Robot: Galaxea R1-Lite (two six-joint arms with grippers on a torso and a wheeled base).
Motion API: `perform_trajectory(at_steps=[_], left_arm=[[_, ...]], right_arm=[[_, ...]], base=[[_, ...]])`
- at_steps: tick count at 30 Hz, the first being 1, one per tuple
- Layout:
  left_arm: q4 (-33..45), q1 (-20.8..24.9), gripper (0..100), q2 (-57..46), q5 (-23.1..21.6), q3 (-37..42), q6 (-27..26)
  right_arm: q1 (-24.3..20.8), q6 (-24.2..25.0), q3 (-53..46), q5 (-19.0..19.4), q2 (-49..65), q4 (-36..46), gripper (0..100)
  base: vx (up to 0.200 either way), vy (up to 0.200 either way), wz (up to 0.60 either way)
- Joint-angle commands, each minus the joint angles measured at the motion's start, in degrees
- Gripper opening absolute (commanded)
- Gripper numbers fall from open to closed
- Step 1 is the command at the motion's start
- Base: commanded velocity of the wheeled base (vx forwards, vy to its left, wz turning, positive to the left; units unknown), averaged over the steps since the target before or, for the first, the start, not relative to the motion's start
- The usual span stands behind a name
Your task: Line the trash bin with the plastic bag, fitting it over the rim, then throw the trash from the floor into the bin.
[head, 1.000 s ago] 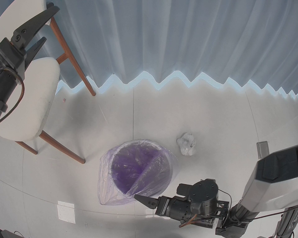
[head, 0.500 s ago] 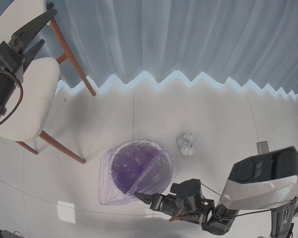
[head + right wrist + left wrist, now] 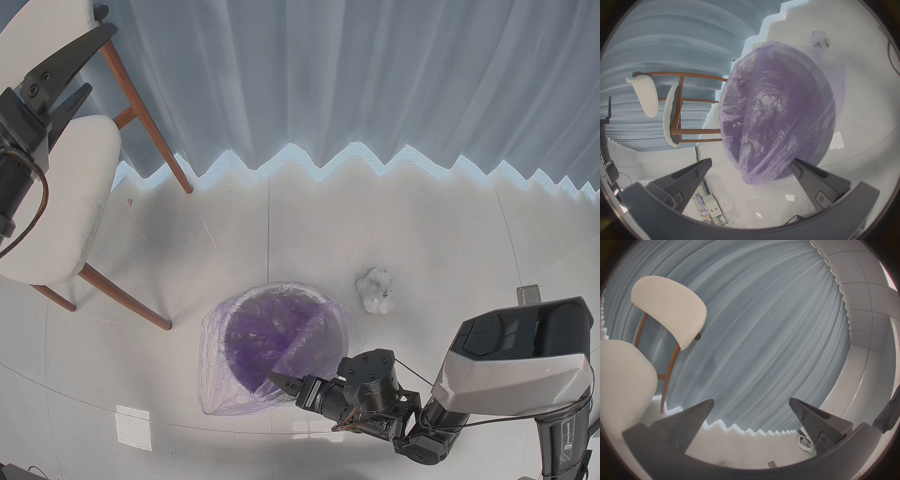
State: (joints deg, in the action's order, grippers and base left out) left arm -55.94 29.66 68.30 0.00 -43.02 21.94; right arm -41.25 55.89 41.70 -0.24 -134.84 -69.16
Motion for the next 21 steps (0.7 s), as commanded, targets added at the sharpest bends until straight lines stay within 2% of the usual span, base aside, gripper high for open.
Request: perform_trajectory(at_steps=[1,3,4,15,21], left_arm=[[0.0,0.1,100,0.1,0.0,0.0,-0.2],[0.0,0.1,100,0.0,0.0,0.0,-0.4],[0.0,0.1,100,0.0,0.0,0.0,-0.4],[0.0,0.1,100,0.0,-0.1,0.1,-0.5],[0.0,0.1,100,0.1,-0.1,0.2,-0.5]], right_arm=[[0.0,0.0,2.1,-0.9,-1.4,0.1,100],[0.0,-0.1,2.8,-1.6,-1.7,0.0,100],[0.0,-0.2,2.9,-1.8,-1.7,0.0,0],[0.3,-1.6,0.4,-3.1,0.3,-0.2,0],[0.5,-1.8,-7.1,-3.2,5.5,0.1,0]], base=[[0.0,0.0,0.0],[0.0,0.0,0.0],[0.0,0.0,0.0],[0.0,0.0,0.0],[0.0,0.0,0.0]])
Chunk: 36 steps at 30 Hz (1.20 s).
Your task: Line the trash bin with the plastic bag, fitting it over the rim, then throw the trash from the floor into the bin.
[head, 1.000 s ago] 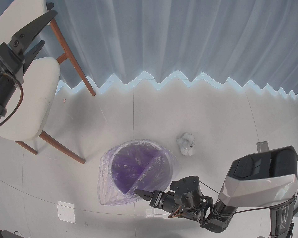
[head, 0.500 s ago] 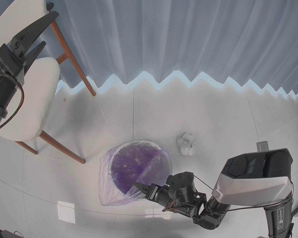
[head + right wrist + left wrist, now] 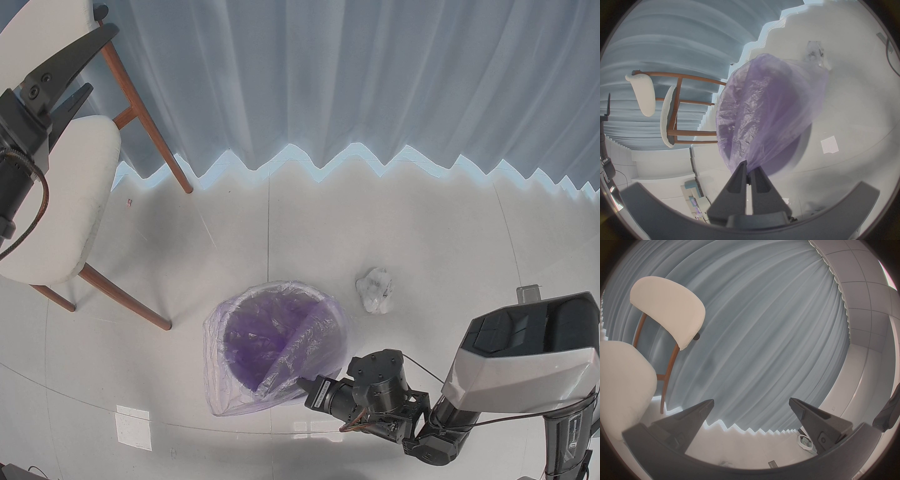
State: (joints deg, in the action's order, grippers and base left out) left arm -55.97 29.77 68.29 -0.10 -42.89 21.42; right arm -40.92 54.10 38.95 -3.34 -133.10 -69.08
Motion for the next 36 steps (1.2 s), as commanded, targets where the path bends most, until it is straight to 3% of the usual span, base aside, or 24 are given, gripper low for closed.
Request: perform_trajectory(at_steps=[1,9,16,24,29,36], left_arm=[[0.0,0.0,100,0.1,-0.1,0.1,0.0],[0.0,0.0,100,-0.1,-1.0,0.6,0.0],[0.0,0.0,100,-0.1,-1.0,0.9,0.0],[0.0,0.0,100,-0.1,-1.0,0.9,-0.1],[0.0,0.0,100,-0.1,-1.0,0.9,-0.1],[0.0,0.0,100,-0.2,-1.0,0.9,-0.1]], right_arm=[[0.3,0.0,-4.9,-0.1,3.8,0.0,0],[1.8,-0.2,-14.0,-0.2,4.2,-0.9,0],[1.5,-1.2,-15.4,-0.3,0.5,-1.2,0],[0.8,-6.9,-15.0,-2.6,-2.9,-1.1,0],[0.1,-10.8,-12.1,-7.1,-6.6,-1.1,0],[0.6,-14.2,-9.0,-7.4,-7.3,1.8,0]], base=[[0.0,0.0,0.0],[0.0,0.0,0.0],[0.0,0.0,0.0],[0.0,0.0,0.0],[0.0,0.0,0.0],[0.0,0.0,0.0]])
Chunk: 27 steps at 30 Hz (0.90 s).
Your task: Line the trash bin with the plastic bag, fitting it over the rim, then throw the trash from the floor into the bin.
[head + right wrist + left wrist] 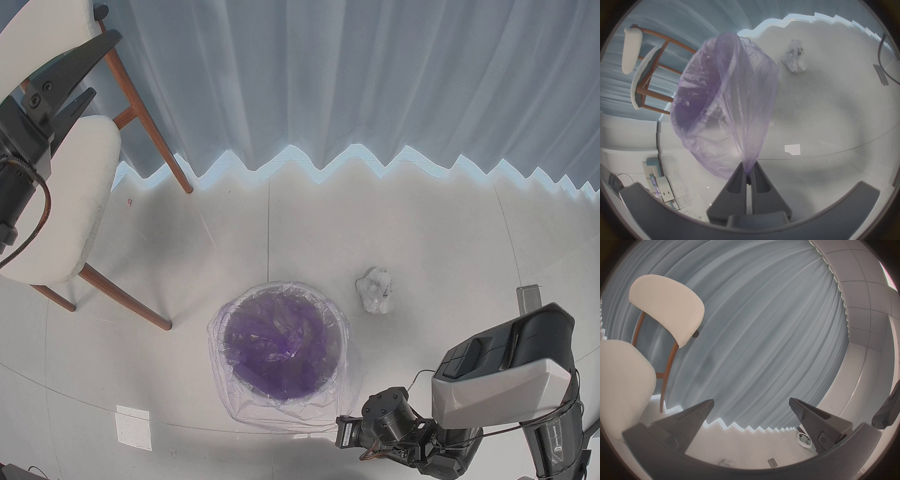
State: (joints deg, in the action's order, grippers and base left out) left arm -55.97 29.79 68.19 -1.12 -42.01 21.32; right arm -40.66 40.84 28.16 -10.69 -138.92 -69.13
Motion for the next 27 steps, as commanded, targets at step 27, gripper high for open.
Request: perform_trajectory(at_steps=[27], left_arm=[[0.4,0.0,100,-0.7,-0.2,0.7,-2.4]], right_arm=[[0.1,-3.4,12.6,-1.0,2.3,32.0,0]], base=[[0.0,0.0,0.0]])
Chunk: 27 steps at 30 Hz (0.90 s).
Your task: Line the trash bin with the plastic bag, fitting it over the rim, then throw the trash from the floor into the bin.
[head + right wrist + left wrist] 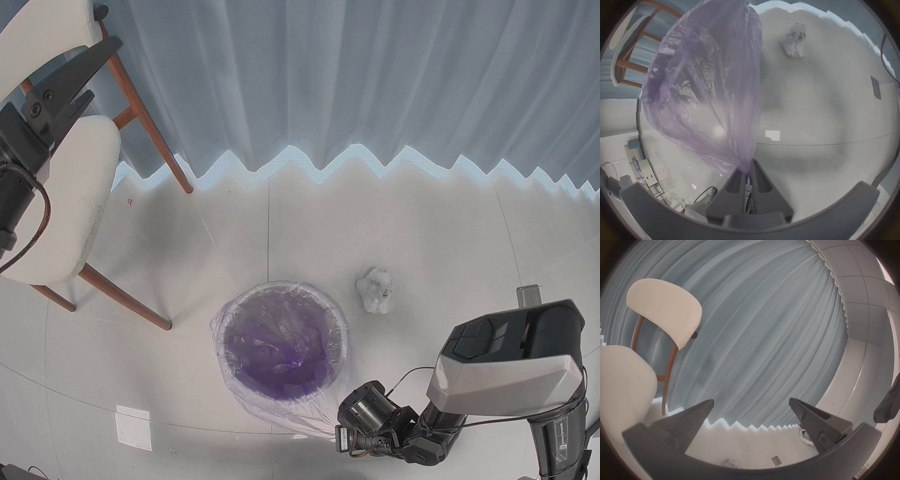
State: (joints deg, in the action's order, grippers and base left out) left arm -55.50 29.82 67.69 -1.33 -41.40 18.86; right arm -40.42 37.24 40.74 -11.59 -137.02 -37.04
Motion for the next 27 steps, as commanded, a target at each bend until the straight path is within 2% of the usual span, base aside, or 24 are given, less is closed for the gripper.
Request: perform_trajectory(at_steps=[1,7,12,13,16,17,18,19,22,27], left_arm=[[0.0,0.0,100,-0.1,0.0,0.1,0.0],[0.0,0.0,100,-0.3,0.0,0.2,0.0],[0.0,0.0,100,-0.3,0.0,0.2,0.0],[0.0,0.0,100,-0.3,0.0,0.2,0.0],[0.0,0.0,100,-0.2,0.0,0.2,0.0],[0.0,0.0,100,-0.2,0.0,0.2,0.0],[0.0,0.0,100,-0.2,0.0,0.2,0.0],[0.0,0.0,100,-0.2,0.0,0.3,0.0],[0.0,0.0,100,-0.2,0.0,0.3,0.1],[0.5,0.7,100,0.0,-0.1,0.3,0.1]], right_arm=[[-0.1,0.2,0.0,-0.1,0.4,-0.5,100],[-0.4,2.3,-3.0,-0.2,0.4,-6.6,100],[-2.4,3.3,-10.9,-0.1,2.5,-14.1,100],[-2.5,3.6,-14.7,0.0,3.8,-19.8,100],[-2.4,3.2,-19.3,0.3,4.5,-30.0,100],[-2.0,2.7,-21.9,0.3,4.4,-36.3,100],[-1.9,2.7,-22.2,0.3,4.3,-36.9,100],[-0.9,1.3,-24.9,0.3,3.6,-43.7,100],[1.8,-1.2,-28.4,0.3,1.1,-53.0,100],[3.5,-0.7,-29.3,0.4,1.3,-53.0,100]], base=[[0.0,0.0,0.0],[0.0,0.0,0.0],[0.0,0.0,0.0],[0.0,0.0,0.0],[0.0,0.0,0.0],[0.0,0.0,0.0],[0.0,0.0,0.0],[0.0,0.0,0.0],[0.0,0.0,0.0],[0.0,0.0,0.0]])
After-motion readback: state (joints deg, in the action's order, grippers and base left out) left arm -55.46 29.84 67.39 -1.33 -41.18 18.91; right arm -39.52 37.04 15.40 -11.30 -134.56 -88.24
